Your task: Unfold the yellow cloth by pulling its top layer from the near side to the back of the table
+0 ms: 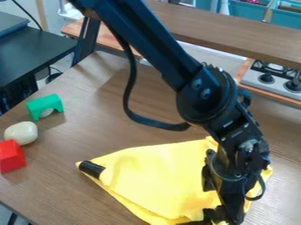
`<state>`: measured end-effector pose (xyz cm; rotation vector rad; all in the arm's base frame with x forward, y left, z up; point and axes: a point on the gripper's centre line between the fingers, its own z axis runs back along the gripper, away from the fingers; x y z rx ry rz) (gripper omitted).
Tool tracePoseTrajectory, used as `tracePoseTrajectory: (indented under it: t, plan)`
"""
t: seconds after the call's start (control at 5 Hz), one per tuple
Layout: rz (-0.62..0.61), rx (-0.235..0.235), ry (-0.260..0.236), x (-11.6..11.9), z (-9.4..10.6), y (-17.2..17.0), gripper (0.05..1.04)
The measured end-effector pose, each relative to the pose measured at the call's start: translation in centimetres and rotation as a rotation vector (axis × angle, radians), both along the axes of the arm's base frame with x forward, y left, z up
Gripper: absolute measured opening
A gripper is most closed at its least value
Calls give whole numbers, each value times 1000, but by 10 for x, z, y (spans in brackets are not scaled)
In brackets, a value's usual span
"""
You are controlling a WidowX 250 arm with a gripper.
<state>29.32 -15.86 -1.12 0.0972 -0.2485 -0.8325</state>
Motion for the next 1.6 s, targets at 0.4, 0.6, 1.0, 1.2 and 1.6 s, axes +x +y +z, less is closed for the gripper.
tracePoseTrajectory:
  t: [0.4, 0.6, 1.0, 1.2, 1.6]
  plan:
    - [-7, 3, -11, 0, 0, -3, 185]
    - [-7, -3, -14, 0, 0, -4, 65]
    - [-12, -12, -4, -2, -2, -5, 76]
    - [-19, -22, 0, -2, -2, -6, 238]
    - [-10, -19, -5, -1, -2, -4, 788]
